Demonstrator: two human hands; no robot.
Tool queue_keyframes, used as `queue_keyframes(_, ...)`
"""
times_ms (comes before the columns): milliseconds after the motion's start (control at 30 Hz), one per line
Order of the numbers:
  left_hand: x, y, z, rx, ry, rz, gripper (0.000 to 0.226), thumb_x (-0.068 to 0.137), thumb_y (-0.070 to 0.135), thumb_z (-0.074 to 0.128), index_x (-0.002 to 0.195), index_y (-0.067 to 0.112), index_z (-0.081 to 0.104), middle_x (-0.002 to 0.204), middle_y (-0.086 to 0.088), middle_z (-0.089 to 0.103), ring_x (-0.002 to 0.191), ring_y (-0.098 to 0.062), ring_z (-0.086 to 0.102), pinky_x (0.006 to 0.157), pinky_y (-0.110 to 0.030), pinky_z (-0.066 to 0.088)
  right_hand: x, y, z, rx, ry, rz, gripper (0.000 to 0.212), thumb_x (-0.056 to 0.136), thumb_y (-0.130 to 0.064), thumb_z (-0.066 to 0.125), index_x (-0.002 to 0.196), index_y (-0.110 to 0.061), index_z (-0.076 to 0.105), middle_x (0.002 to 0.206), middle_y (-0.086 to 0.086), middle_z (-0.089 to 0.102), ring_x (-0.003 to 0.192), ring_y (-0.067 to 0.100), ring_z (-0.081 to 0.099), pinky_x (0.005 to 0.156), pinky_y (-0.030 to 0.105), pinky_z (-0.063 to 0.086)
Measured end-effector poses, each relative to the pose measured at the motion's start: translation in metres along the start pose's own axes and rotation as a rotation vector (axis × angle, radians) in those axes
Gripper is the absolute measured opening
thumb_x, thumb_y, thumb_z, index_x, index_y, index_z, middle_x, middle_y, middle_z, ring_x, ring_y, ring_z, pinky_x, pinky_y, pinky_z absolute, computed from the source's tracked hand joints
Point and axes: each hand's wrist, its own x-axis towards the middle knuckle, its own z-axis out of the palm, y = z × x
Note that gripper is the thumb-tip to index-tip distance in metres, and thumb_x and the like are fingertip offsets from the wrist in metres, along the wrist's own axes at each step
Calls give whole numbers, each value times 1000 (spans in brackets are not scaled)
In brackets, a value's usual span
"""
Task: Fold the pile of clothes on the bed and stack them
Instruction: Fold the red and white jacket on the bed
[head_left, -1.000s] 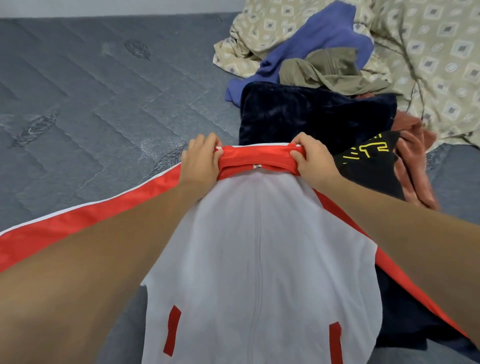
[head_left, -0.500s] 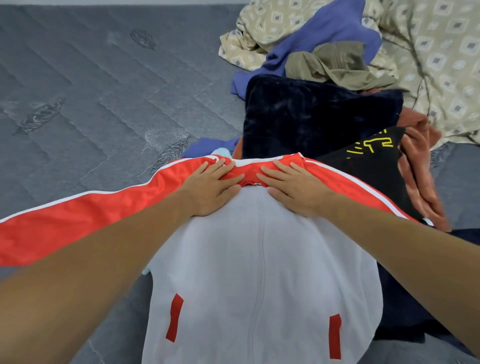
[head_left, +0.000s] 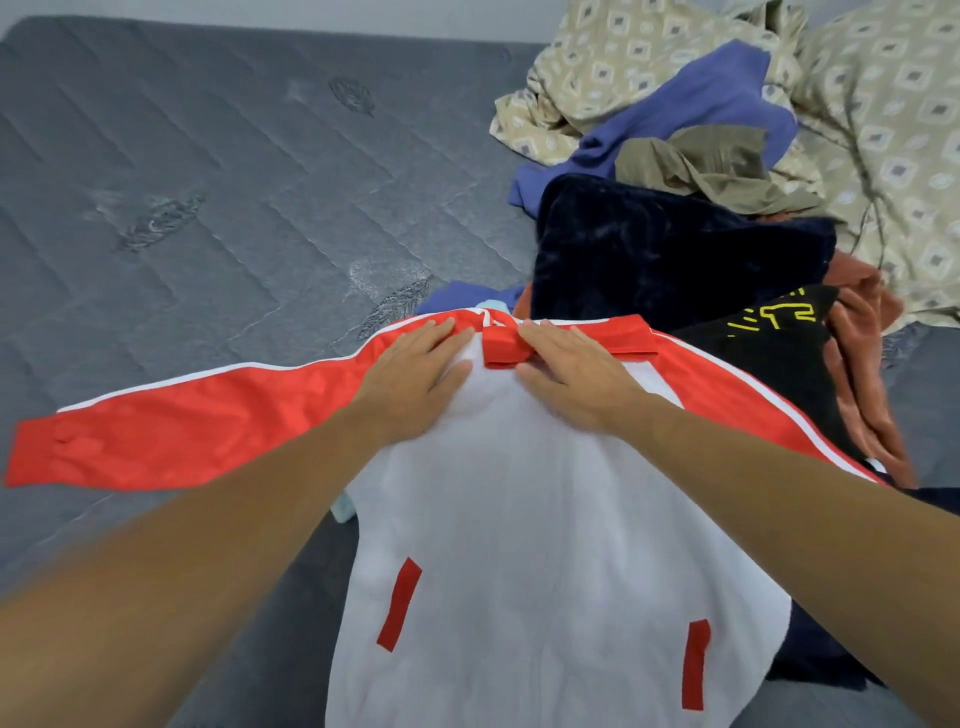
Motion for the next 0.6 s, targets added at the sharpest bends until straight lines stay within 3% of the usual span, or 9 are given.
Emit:
queue_keyframes(133, -35, -33, -14, -46, 80, -75, 53, 111, 39, 42, 160, 21, 40, 167, -5, 36, 154, -23, 30, 128, -40, 20, 16, -44, 13, -71, 10, -59, 51, 107, -46, 43, 149, -17, 44, 159, 2, 45, 148, 22, 36, 123, 41, 21)
queue_keyframes(267, -82, -74, -31, -40, 138, -148, 52, 111, 36, 45, 160, 18, 41, 164, -11, 40, 152, -27, 35, 126, -43, 24, 34, -96, 39, -90, -17, -94, 65, 108, -47, 41, 164, -19, 26, 172, 1, 24, 160, 19, 16, 130, 37, 5)
queue_keyframes(433, -151, -143, -48, -53, 218, -319, 53, 111, 36, 45, 161, 19, 39, 166, -9, 38, 155, -25, 31, 127, -37, 20, 66, -175, 74, -116, -45, -188, 68, 107, -48, 44, 165, -17, 24, 172, 3, 22, 160, 19, 16, 130, 39, 6)
queue_keyframes(600, -221, -225, -46, -62, 258, -508, 56, 109, 37, 48, 160, 15, 39, 163, -14, 40, 151, -31, 36, 126, -41, 25, 97, -260, 125, -171, -76, -285, 71, 107, -47, 44, 166, -17, 18, 173, 1, 18, 161, 18, 12, 130, 39, 8)
